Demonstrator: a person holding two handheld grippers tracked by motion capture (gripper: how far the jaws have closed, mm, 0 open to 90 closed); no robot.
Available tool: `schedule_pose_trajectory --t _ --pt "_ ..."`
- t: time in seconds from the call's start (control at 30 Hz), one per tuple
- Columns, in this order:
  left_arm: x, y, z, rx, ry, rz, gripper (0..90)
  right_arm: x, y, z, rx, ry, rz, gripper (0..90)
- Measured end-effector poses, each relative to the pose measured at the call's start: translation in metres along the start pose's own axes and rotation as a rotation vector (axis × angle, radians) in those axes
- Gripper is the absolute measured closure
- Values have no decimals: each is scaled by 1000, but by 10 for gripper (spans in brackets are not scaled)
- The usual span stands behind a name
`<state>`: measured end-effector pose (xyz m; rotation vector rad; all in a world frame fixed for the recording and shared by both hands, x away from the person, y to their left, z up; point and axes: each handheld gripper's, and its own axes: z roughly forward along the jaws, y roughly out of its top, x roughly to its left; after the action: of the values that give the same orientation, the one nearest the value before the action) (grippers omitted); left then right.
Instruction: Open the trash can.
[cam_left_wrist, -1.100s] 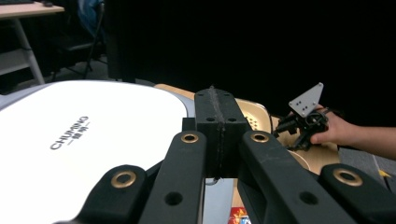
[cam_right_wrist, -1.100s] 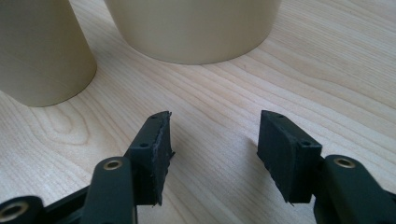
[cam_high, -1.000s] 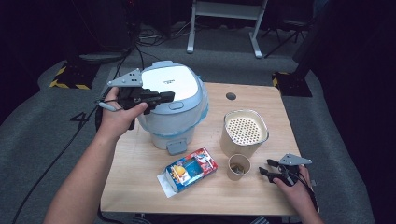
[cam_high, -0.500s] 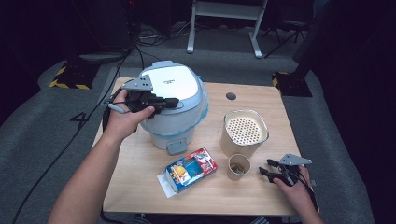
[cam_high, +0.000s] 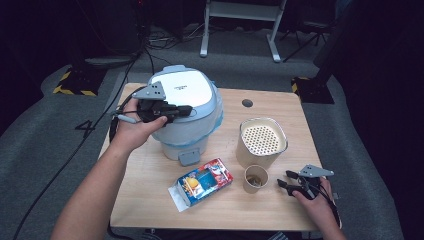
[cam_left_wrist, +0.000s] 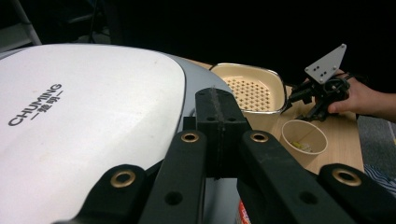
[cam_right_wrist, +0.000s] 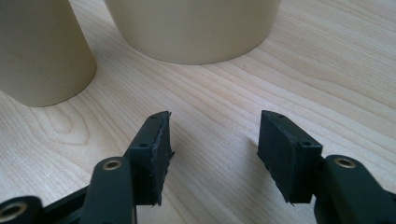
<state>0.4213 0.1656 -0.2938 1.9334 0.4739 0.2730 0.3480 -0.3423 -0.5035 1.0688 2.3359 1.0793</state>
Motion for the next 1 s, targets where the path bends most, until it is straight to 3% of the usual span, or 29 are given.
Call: schedule_pose_trajectory --t 0.47,0.53,0.57,0.6,0.7,1.0 --pt "-7 1 4 19 -28 33 900 0 0 0 0 -2 1 434" --pt "-8 2 4 13 -33 29 818 0 0 0 0 -2 2 434" --pt "-9 1 4 -3 -37 17 818 0 0 0 0 -2 2 434" --pt "-11 1 3 -39 -41 19 686 0 0 0 0 -2 2 433" --pt "-17 -1 2 -74 -87 0 593 0 0 0 0 -2 2 433" --pt "-36 -12 5 -68 -104 16 458 0 0 0 0 -3 2 433"
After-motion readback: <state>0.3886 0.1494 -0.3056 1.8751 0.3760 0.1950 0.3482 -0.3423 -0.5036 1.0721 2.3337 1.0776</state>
